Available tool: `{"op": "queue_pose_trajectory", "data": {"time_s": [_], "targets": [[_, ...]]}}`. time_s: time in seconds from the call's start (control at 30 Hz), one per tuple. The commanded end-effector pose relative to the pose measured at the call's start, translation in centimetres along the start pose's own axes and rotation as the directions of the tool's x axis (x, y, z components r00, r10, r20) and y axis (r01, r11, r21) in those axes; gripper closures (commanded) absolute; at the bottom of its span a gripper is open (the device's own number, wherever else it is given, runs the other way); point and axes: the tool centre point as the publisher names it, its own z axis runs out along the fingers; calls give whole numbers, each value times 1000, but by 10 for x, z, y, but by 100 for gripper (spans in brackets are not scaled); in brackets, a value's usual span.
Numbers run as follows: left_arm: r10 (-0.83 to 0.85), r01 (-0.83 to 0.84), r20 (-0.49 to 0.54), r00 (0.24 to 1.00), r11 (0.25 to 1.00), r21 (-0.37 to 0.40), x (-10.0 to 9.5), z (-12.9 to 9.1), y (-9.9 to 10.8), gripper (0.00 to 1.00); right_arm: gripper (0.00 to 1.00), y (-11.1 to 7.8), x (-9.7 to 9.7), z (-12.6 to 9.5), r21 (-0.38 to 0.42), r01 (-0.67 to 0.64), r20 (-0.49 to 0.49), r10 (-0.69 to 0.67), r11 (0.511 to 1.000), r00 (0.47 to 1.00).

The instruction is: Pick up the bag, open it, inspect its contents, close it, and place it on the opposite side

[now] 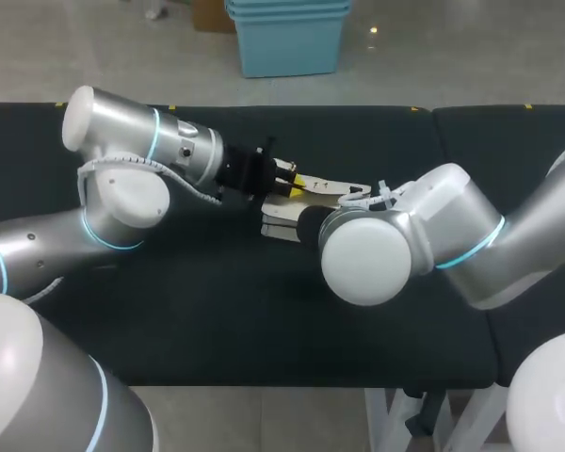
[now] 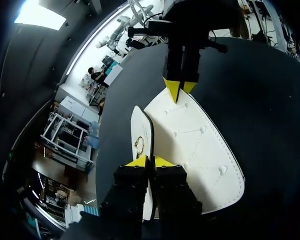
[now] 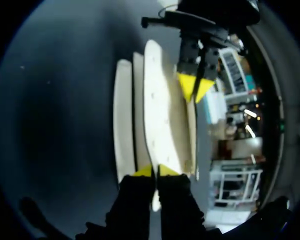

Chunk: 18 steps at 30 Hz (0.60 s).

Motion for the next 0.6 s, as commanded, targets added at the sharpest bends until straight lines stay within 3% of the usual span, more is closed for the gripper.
{"op": "queue_pose_trajectory", "data": {"time_s": [0.03, 0.37, 0.6], "targets": [[2, -2, 4, 1000, 1000, -6, 12, 7, 3, 100, 100, 0, 1, 2, -2, -1, 2, 1, 1000, 1000], [-9, 9, -2, 1000, 1000, -23, 15, 13, 7, 100, 100, 0, 1, 2, -2, -1, 2, 1, 1000, 1000], [-65, 66, 25, 998, 996, -54, 10, 11, 21, 100, 100, 0, 1, 2, -2, -1, 2, 1, 1000, 1000]]}}
